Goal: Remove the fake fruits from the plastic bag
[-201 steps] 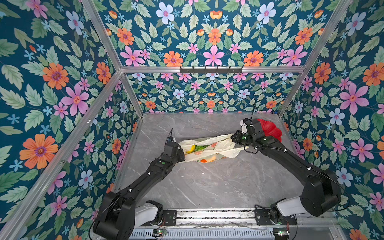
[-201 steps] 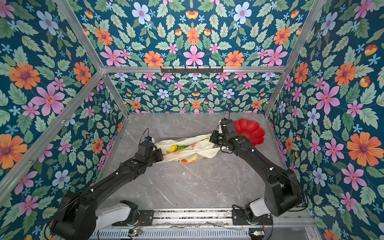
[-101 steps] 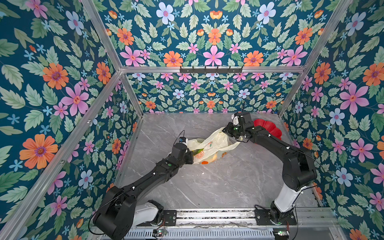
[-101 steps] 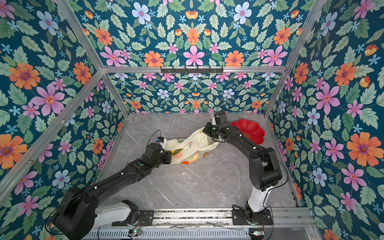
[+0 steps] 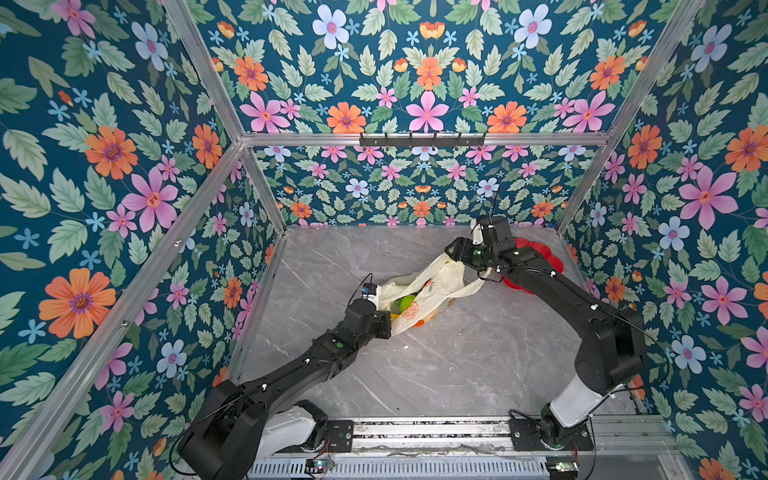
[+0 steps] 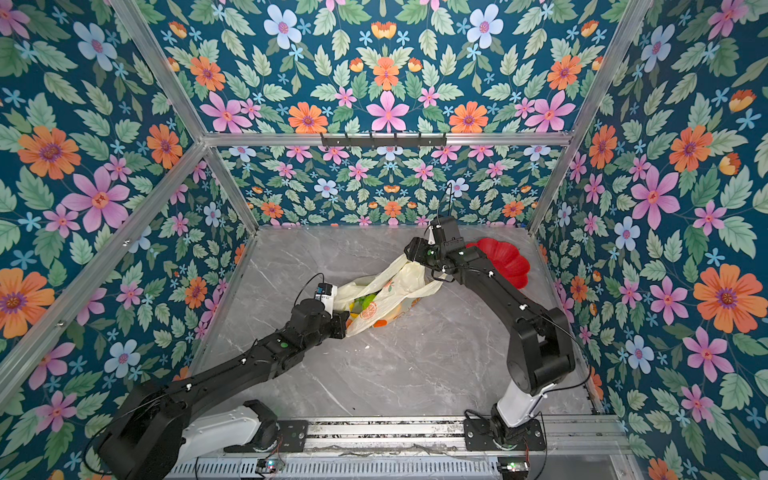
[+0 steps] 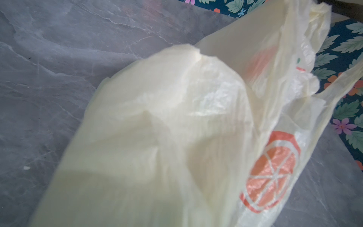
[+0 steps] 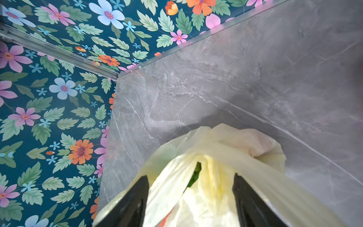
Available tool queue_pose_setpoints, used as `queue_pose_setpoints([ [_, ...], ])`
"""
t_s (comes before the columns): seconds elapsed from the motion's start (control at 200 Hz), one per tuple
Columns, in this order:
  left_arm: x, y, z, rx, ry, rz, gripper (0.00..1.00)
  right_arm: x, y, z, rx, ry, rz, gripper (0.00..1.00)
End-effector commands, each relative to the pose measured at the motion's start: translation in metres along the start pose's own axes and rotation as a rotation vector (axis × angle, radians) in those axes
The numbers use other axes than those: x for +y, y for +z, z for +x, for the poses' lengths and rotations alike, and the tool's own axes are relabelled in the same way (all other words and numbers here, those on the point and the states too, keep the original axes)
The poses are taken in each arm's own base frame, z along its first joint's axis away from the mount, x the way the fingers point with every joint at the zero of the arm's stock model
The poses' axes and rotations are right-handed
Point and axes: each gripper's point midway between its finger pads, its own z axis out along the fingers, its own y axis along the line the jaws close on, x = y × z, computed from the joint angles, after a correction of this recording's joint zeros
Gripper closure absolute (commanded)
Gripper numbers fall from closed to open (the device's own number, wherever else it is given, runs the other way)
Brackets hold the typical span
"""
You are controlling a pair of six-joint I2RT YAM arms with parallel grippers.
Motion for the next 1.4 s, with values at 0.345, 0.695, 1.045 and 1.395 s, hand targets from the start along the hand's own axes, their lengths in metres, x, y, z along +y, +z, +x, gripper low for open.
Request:
queue_pose_setpoints([
  [0.345,-0.025,-0.006,-0.027,-0.1,0.019,0.076,1.0,0.01,-0.07,0.04,-0.087,-0.145,0.191,0.17],
  [0.695,-0.039,-0.007,-0.033,-0.122,0.052,0.082,1.0,0.008,-0.031,0.07,-0.021,-0.084,0.183,0.19],
  [1.045,-0.039,-0.007,-0.024,-0.109,0.092,0.083,1.0,-0.004,-0.002,0.075,0.031,-0.087,0.27,0.2],
  [1.395,-0.039,-0.006,-0.026,-0.119,0.09,0.075,1.0,-0.014,0.01,0.082,0.069,-0.075,0.294,0.28],
])
